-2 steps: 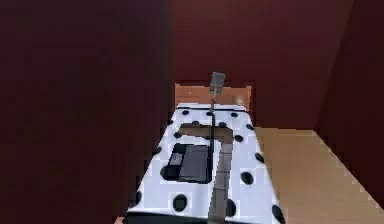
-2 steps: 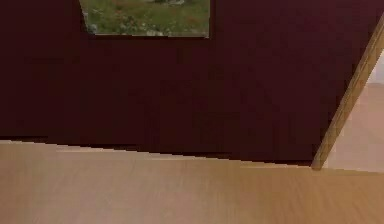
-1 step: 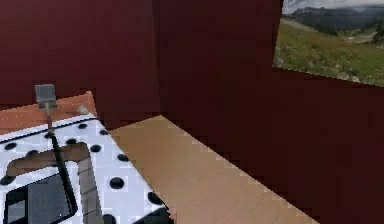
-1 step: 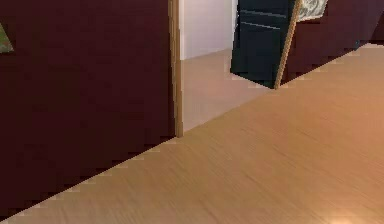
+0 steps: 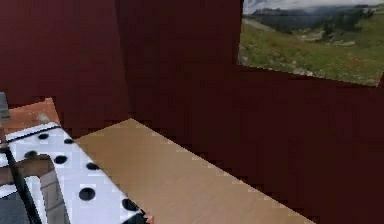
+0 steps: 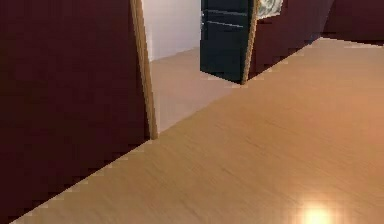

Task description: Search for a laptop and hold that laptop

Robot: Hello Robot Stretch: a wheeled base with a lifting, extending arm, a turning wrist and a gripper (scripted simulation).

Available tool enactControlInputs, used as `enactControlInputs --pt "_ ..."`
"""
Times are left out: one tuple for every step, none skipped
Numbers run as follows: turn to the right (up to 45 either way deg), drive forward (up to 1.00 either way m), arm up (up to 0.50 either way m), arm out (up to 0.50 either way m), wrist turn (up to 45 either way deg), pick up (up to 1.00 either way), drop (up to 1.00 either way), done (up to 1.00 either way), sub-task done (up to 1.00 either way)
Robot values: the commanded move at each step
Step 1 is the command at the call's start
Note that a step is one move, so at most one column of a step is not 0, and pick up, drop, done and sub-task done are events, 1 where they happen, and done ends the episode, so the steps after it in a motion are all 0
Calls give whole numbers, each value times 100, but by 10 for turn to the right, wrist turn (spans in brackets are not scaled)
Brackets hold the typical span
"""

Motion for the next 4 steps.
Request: enactControlInputs --pt "0 65 0 0 0 0 0 0 0" --pt "0 30 0 0 0 0 0 0 0" --pt "-450 0 0 0 0 0 0 0 0" --pt "0 100 0 0 0 0 0 0 0"
